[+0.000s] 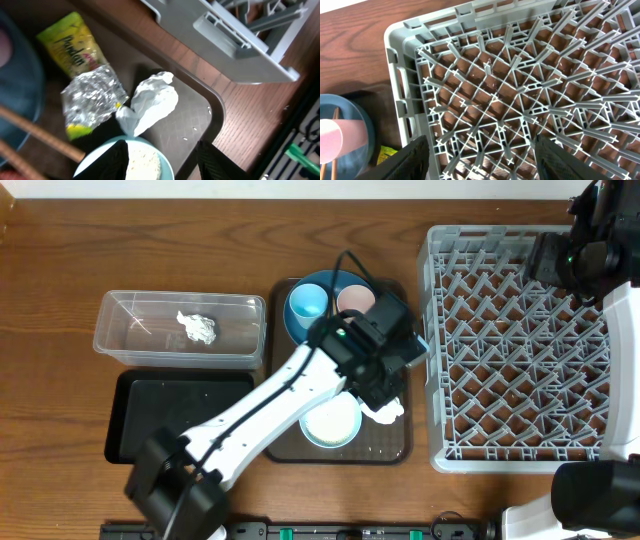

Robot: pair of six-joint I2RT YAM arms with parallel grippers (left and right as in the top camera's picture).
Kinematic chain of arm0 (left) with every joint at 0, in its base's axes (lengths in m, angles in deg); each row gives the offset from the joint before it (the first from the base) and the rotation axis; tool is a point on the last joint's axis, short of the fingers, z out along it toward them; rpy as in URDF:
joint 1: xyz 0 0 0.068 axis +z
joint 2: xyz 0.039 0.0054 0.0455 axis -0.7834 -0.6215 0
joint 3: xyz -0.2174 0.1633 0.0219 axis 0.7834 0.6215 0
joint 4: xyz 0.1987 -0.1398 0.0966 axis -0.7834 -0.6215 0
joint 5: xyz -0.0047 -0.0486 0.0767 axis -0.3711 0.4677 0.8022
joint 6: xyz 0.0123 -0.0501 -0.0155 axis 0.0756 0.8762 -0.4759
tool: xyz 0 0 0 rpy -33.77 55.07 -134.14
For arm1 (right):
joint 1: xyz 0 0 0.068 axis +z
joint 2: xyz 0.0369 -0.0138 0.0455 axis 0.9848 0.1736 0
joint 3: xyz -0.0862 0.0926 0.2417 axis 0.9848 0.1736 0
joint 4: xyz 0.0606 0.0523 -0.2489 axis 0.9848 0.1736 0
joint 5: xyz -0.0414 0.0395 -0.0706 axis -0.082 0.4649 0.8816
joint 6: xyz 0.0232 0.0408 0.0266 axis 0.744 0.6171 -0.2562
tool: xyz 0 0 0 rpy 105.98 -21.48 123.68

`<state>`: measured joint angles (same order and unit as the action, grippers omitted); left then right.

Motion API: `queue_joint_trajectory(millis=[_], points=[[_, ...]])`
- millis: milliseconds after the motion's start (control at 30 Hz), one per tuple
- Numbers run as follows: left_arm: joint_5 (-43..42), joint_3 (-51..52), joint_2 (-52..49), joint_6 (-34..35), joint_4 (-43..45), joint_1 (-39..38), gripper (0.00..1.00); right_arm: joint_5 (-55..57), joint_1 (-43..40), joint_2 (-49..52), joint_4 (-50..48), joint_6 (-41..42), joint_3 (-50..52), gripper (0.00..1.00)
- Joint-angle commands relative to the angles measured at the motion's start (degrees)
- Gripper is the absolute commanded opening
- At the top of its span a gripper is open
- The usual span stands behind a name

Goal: Sort waste into correct bins and load items into the dishwasher rack
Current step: 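Reach the left gripper back to the second white tissue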

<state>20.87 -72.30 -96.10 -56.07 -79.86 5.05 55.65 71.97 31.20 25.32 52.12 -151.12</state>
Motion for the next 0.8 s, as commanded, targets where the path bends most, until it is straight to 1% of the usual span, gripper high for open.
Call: queue_joint_trajectory(millis=[0,333,600,767], points=[[0.5,0.2,-2.7,-3.3,0.5,-1.5,0.47,-0.1,-0.2,-0.1,0.0,0.8,-1.0,0.67],[0.5,0.2,-9.0,-5.2,0.2,-5.1,0.47,-0.1,-0.2,-0.1,1.2,0.8,-1.0,0.68],[0.5,0.3,-13.9,-5.2,0.3,-6.2,0.48,-0.1,-0.2,-0.1,1.6,0.8,-1.0,0.68],[3.1,0.3,-16.9,-5.2,0.5,-6.2,0.48,-0.1,-0.2,-0.1,1.5,0.8,-1.0,0.68]])
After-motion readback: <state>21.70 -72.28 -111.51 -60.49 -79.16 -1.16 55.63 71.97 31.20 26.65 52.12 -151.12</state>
